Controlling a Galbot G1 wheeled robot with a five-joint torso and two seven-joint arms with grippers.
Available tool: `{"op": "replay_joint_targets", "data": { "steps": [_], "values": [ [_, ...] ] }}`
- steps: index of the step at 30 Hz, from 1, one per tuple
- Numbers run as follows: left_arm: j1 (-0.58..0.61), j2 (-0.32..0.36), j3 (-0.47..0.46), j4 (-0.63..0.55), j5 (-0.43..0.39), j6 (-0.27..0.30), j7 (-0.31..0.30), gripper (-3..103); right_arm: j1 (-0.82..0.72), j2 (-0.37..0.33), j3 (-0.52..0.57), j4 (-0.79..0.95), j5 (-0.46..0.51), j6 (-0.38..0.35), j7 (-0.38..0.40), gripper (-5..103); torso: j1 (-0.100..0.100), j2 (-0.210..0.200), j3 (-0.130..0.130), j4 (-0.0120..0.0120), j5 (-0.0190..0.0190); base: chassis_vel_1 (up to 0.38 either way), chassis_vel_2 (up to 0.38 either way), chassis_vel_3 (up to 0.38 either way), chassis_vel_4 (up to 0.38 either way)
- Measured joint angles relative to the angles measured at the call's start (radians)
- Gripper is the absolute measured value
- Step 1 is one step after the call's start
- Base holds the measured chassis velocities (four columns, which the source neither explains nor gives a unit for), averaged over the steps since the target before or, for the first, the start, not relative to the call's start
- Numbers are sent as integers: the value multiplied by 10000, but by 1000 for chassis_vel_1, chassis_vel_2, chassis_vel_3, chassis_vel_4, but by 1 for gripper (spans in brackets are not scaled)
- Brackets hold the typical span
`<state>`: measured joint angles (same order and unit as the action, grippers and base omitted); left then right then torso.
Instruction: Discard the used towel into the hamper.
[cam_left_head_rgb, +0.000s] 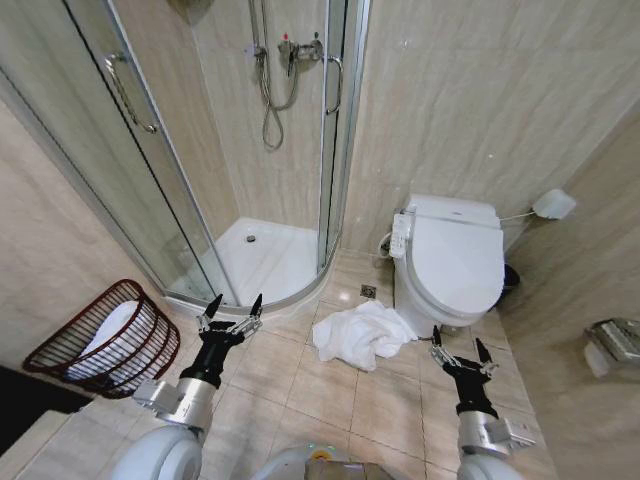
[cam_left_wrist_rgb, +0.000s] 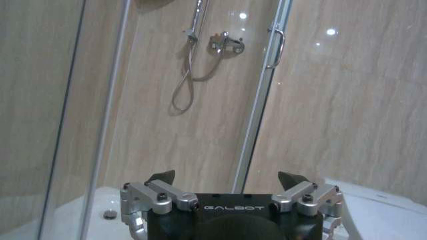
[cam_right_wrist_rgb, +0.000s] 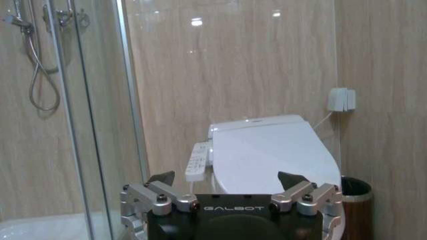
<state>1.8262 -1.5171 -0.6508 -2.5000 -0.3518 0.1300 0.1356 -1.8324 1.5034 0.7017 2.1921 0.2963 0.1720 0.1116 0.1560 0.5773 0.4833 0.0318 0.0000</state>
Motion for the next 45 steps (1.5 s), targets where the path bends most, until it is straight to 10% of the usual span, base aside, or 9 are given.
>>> {"op": "replay_joint_targets", "data": {
  "steps": [45],
  "values": [
    [0,0,0,0,0,0,0,100,137,127,103,-524,134,1041,-545,100,-714,-1815,-1105,0,0,0,0,0,0]
  ]
}}
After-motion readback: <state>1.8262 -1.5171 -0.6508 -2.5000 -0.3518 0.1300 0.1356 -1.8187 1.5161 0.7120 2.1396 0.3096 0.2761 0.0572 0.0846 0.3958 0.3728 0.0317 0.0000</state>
